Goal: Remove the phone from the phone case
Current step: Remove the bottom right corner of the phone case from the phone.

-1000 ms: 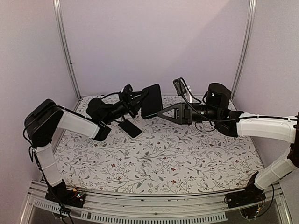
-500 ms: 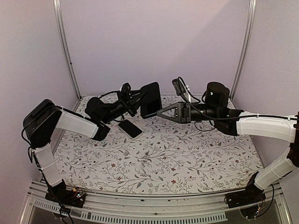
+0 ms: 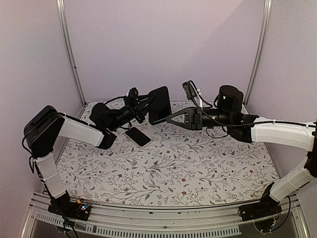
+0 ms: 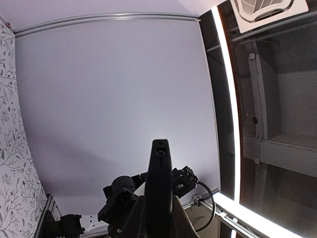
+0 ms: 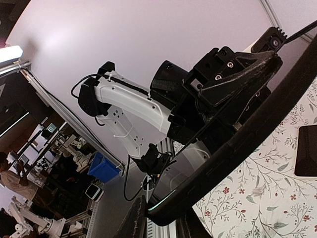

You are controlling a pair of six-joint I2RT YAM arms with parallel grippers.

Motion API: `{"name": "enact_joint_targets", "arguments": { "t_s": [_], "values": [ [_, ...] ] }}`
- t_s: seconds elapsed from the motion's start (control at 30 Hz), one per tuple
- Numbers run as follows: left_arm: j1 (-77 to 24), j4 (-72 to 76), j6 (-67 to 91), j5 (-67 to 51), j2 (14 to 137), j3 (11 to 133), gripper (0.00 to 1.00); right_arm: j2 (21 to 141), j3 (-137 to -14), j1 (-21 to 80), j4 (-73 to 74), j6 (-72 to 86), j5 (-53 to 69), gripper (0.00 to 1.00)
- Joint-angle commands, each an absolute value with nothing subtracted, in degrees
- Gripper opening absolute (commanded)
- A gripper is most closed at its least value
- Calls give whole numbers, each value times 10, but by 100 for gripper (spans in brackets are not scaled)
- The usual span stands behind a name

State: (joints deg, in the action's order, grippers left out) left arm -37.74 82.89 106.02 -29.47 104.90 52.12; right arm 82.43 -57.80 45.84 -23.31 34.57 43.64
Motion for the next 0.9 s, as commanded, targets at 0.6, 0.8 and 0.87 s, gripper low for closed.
{"name": "enact_joint_targets", "arguments": {
  "t_s": [0.6,0.8,0.87],
  "values": [
    [-411,765,1054,-344,1061,536,0,812,-640,463,-295,286,424,17],
    [-413,760,1052,-346,1062,537,0,813,-644,464,-291,280,422,22],
    [-413,760,1053,-347,1063,538,0,813,-644,464,-289,280,418,23]
  ]
}}
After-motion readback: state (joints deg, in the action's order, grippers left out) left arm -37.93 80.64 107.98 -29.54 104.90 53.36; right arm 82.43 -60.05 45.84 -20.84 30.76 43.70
